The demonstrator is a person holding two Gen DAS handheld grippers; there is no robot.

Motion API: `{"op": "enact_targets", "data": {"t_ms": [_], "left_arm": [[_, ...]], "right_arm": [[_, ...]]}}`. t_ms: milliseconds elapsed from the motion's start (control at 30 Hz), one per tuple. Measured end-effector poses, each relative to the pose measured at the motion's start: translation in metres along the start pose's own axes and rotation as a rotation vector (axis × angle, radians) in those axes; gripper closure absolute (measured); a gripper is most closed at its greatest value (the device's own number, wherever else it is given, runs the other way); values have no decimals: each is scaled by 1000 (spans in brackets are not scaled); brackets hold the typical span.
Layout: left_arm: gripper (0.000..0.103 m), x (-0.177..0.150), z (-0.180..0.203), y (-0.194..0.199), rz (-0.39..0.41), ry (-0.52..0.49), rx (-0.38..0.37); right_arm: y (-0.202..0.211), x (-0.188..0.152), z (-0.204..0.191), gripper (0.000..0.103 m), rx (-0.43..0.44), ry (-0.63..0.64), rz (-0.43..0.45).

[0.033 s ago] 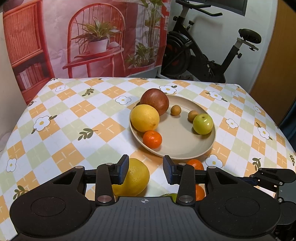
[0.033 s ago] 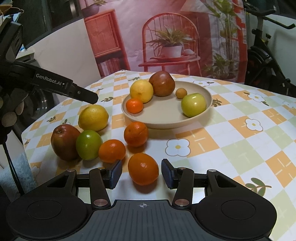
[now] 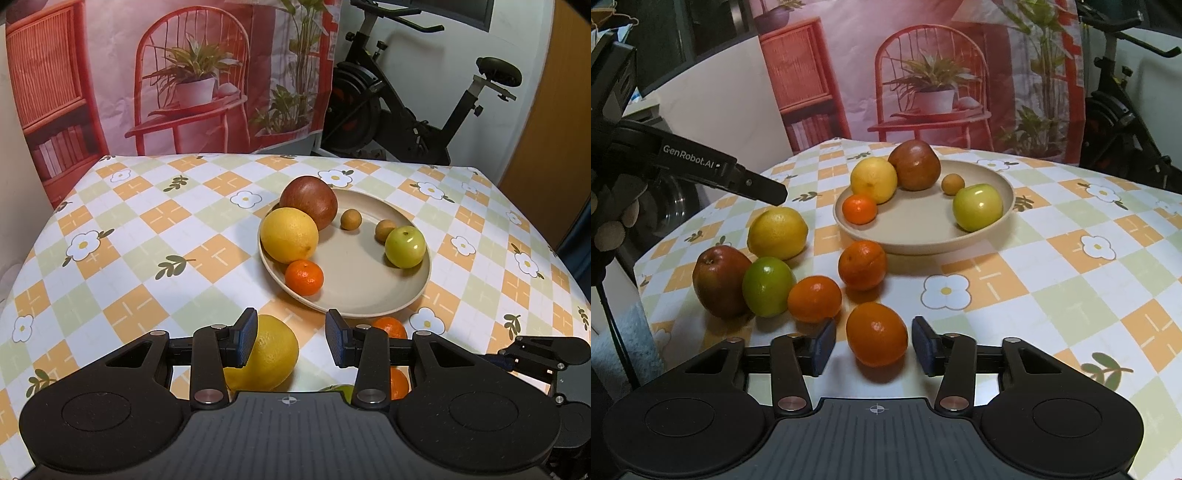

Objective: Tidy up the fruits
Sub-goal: 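Withdraw both grippers from the plate toward the loose oranges, then grasp a tangerine with the left gripper while the right grasps an orange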

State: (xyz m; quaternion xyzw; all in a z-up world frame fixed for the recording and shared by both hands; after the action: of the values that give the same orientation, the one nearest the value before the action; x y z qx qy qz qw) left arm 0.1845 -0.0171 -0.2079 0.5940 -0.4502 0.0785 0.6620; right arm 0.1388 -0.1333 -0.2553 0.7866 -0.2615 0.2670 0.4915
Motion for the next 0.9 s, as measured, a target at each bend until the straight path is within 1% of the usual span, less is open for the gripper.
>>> {"op": "enact_targets", "data": {"t_ms": [500, 533, 567, 900], "left_arm": [[60, -1, 1, -2, -10, 8, -12], [60, 0, 1, -2, -11, 9, -15], [60, -1, 1, -2, -12, 11, -16], [60, 0, 3, -6, -25, 21, -35]], "right_arm": [[0, -3, -1, 64, 1, 3, -9], [0, -3, -1, 65, 1, 4, -11], [0, -3, 0, 69, -1, 6, -10], [1, 4, 2, 70, 11, -5, -3]]}}
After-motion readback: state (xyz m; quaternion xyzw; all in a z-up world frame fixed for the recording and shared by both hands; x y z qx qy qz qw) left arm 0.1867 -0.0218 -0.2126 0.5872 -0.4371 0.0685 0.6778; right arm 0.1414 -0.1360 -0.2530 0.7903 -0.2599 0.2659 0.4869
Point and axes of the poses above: each gripper's, at about its wrist camera, not at the fingertips, and y roughly against the way its jaws point, z to its right, x to its top, the point moved 10 cm from there along -y, roughly the way its jaws point, and after that the axes turned 13 degrees about -y, right-handed, at the moved point
